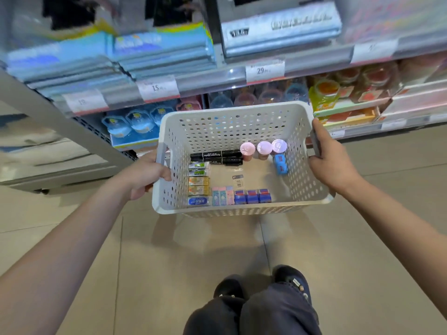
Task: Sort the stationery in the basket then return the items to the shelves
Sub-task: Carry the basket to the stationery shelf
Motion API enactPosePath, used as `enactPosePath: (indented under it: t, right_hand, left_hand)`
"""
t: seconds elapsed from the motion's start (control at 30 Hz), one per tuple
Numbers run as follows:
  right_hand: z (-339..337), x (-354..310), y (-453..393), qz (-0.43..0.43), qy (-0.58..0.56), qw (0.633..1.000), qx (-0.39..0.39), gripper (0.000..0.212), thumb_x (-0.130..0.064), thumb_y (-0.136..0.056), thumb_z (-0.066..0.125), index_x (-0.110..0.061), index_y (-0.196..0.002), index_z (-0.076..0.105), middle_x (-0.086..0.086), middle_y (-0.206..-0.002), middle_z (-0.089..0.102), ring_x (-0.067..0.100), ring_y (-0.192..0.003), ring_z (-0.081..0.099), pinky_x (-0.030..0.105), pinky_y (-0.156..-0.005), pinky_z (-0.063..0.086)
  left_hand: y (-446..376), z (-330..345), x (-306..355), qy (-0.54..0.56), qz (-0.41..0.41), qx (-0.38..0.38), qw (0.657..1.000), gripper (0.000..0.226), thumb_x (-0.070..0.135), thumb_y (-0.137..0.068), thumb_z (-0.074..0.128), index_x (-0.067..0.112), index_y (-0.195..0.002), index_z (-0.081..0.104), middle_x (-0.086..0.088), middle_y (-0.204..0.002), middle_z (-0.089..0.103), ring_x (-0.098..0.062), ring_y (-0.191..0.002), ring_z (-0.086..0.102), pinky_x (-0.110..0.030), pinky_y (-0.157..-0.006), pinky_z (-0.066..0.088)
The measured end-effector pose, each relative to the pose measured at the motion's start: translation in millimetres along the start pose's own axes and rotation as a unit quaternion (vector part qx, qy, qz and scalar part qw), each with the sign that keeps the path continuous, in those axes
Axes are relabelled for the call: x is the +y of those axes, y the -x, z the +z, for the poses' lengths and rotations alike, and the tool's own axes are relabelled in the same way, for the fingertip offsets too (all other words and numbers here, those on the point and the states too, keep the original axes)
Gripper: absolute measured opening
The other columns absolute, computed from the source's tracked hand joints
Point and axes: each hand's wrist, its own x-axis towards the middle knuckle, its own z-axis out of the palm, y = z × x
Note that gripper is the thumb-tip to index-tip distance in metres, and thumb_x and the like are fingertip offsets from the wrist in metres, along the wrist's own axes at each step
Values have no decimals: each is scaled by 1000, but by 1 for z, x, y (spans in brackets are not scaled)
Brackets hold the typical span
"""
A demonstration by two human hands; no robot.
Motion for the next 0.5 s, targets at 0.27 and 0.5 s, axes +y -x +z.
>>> enactPosePath:
  t: [0.27, 0.5]
  right_hand:
    - [-93, -84, 49, 6, -21, 1000, -13, 83, 14, -78, 46, -22, -150, 23, 10, -130, 57, 29, -118, 53, 20, -81, 37]
    - [-197, -180, 91, 4, -11, 1000, -11, 83, 13, -79, 45, -20, -151, 18, 14, -136, 52, 32, -123, 49, 36, -99, 40]
  left_hand:
    - [117, -41, 78, -11, -13, -17, 1000, 44, 0, -58, 57, 12, -100, 59, -11, -81, 62, -29, -85, 54, -35, -77, 38]
    - [225, -91, 166, -4, -2, -31, 1000, 64, 7, -48, 53, 25, -109, 58, -12, -99, 67, -33, -94, 61, -37, -78, 47]
